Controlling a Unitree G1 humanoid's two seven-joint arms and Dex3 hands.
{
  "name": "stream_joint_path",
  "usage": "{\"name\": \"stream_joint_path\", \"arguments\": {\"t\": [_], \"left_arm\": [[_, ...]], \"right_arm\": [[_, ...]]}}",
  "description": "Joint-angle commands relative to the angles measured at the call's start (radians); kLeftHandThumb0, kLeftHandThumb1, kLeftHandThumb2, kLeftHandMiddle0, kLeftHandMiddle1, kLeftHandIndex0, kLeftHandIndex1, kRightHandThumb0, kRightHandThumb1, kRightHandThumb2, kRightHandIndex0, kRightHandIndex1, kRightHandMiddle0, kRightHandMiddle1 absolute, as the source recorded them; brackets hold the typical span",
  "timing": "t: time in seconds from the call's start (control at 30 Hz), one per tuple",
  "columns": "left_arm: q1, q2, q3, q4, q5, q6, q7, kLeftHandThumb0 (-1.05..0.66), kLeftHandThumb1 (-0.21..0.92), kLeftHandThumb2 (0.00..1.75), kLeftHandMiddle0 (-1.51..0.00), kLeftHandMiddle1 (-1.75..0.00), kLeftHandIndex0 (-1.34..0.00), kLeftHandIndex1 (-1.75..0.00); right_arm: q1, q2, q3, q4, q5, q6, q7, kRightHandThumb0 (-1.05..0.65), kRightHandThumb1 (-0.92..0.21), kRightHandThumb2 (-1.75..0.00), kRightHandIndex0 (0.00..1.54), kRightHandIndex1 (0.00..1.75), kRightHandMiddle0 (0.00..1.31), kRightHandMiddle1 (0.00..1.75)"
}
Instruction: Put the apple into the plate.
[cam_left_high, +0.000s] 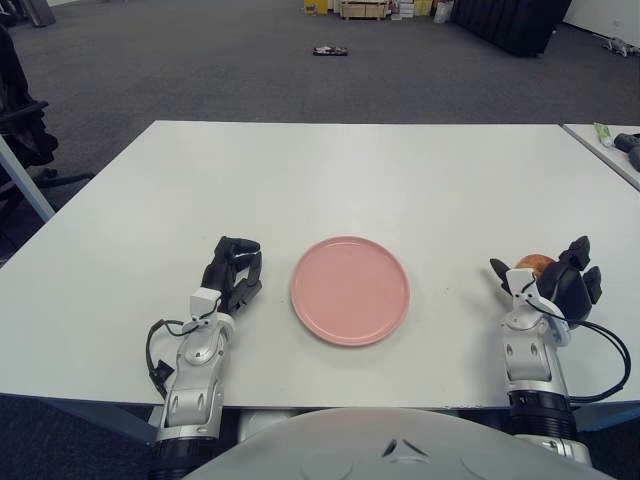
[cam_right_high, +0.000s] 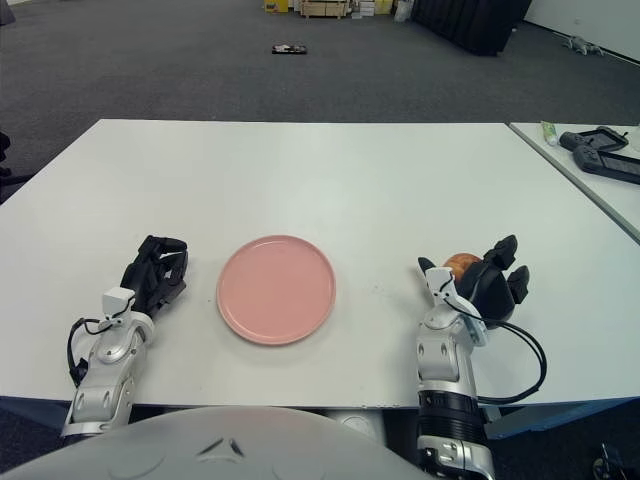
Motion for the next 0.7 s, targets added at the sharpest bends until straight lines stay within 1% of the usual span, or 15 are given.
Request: {"name": "stream_joint_path", "arguments": {"t": [0.0,0.03,0.1,0.17,0.23,0.4,0.43,0.5,0.67], "left_arm": [[0.026,0.006,0.010,0.009,0.001,0.035,0.004,-0.35,0.92,0.53,-0.41,-1.27,-0.19,-1.75],[0.026,0.006,0.010,0.009,0.000,0.035,0.002,-0.35,0.92,0.53,-0.41,-1.27,-0.19,-1.75],[0.025,0.007,0.010,0.009,-0.001,0.035,0.001,-0.35,0.92,0.53,-0.41,-1.27,-0.19,-1.75],[0.025,0.006,0.011,0.009,-0.001,0.035,0.001,-0.35,0.92,0.53,-0.41,-1.27,-0.19,-1.75],[0.027,0.006,0.010,0.009,-0.001,0.034,0.002,-0.35,0.92,0.53,-0.41,-1.26,-0.19,-1.75],[0.030,0.005,0.010,0.009,0.001,0.027,0.004,-0.35,0.92,0.53,-0.41,-1.26,-0.19,-1.75],[0.030,0.005,0.011,0.010,0.001,0.025,0.004,-0.35,0.92,0.53,-0.42,-1.26,-0.19,-1.75],[0.030,0.005,0.011,0.011,0.002,0.023,0.006,-0.35,0.92,0.53,-0.42,-1.26,-0.19,-1.75],[0.030,0.002,0.011,0.009,0.004,0.028,0.011,-0.35,0.92,0.53,-0.41,-1.25,-0.19,-1.75]], "right_arm": [[0.009,-0.018,0.031,-0.072,-0.013,0.054,0.078,-1.05,-0.60,-0.35,0.00,0.00,0.00,0.00],[0.013,-0.027,0.041,-0.085,-0.015,0.076,0.111,-1.05,-0.61,-0.35,0.00,0.00,0.00,0.00],[0.020,-0.048,0.062,-0.109,-0.021,0.120,0.175,-1.05,-0.67,-0.33,0.00,0.00,0.00,0.00],[0.025,-0.059,0.074,-0.126,-0.027,0.146,0.209,-1.05,-0.70,-0.33,0.00,0.00,0.00,0.00],[0.031,-0.068,0.085,-0.144,-0.034,0.167,0.236,-1.05,-0.73,-0.33,0.00,0.00,0.00,0.00],[0.043,-0.095,0.109,-0.174,-0.054,0.212,0.297,-1.05,-0.78,-0.33,0.00,0.00,0.00,0.00],[0.046,-0.103,0.114,-0.180,-0.059,0.223,0.312,-1.05,-0.81,-0.31,0.00,0.00,0.00,0.00],[0.049,-0.116,0.125,-0.188,-0.069,0.241,0.337,-1.05,-0.84,-0.29,0.00,0.00,0.00,0.00],[0.056,-0.144,0.146,-0.205,-0.092,0.266,0.379,-1.05,-0.90,-0.30,0.00,0.00,0.00,0.00]]}}
